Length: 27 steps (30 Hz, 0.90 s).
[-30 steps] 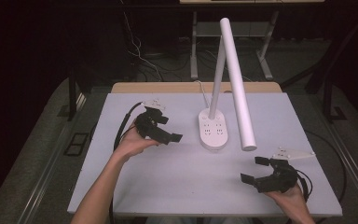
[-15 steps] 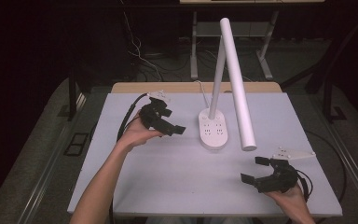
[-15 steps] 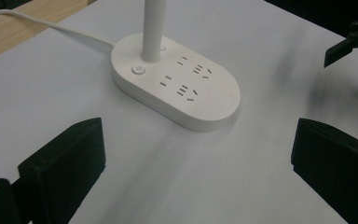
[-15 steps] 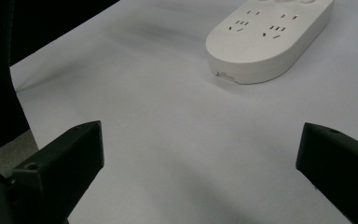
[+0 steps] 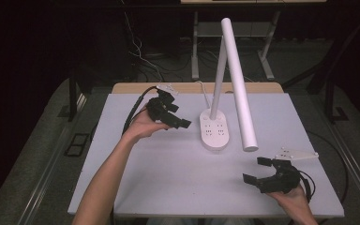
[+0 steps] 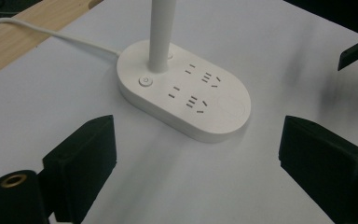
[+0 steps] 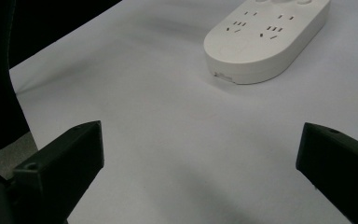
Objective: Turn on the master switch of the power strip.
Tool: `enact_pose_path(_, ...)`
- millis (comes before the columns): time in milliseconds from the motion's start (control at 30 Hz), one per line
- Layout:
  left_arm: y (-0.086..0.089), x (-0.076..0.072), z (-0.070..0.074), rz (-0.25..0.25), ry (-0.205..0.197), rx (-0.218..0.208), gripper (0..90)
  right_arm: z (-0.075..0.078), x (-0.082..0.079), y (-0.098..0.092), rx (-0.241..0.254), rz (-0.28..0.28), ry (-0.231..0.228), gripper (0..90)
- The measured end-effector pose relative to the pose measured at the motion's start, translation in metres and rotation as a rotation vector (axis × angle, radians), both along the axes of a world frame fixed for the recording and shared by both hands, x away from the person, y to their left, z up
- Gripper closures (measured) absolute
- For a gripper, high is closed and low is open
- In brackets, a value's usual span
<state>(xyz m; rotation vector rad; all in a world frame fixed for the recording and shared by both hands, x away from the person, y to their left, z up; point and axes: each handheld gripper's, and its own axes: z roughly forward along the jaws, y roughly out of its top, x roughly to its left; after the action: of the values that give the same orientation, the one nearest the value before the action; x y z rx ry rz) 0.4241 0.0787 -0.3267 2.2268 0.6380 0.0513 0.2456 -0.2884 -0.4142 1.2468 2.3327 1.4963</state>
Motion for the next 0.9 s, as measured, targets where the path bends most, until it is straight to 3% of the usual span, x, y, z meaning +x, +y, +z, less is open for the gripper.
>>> enact_pose_path(267,-0.009,0.011,0.005,-0.008,0.004,0.005,18.1,-0.001,0.0,0.001,-0.008,0.003,-0.003,0.3)
enact_pose_path(433,-0.015,0.017,0.005,-0.008,0.003,0.011,30.5,0.0,0.0,0.0,-0.001,-0.001,0.001,0.3)
enact_pose_path(700,-0.021,0.029,-0.001,0.029,-0.007,-0.01,46.1,0.0,0.001,0.0,0.0,0.001,0.0,0.3)
enact_pose_path(900,-0.02,0.04,-0.008,0.046,0.008,-0.037,60.5,-0.001,0.001,0.0,-0.004,0.0,0.001,0.3)
